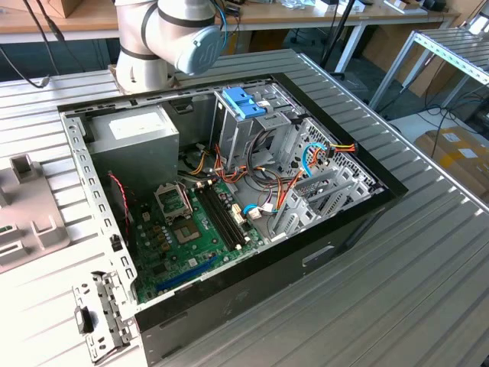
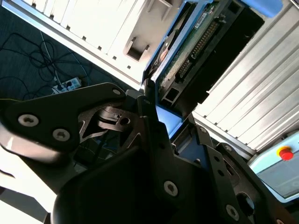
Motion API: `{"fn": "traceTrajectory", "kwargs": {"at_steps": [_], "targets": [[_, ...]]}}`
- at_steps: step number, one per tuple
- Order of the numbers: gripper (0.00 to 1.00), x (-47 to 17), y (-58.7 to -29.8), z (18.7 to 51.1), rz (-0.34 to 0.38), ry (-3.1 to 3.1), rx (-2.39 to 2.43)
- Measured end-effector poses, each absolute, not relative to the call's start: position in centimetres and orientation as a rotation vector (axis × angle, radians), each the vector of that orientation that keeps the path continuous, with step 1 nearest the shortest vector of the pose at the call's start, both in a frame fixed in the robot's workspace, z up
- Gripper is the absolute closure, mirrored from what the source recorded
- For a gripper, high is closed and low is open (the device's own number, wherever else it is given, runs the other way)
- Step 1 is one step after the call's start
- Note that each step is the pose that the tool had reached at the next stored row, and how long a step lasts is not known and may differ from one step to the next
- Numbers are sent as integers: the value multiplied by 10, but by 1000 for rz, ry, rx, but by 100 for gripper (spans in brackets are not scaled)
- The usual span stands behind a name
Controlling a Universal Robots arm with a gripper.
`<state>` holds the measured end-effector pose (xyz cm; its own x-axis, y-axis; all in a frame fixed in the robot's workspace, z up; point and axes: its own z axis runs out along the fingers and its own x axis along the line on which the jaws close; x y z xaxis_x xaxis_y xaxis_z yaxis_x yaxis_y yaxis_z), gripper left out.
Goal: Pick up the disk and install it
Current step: 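Pick up the disk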
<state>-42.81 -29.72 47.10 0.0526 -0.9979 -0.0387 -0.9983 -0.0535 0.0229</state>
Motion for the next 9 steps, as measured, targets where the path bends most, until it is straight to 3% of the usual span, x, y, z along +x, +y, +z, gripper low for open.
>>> {"fn": "traceTrajectory", "kwargs": {"at_steps": [9], "targets": [[63,-420,-305,471,69,2154,-2272]]}}
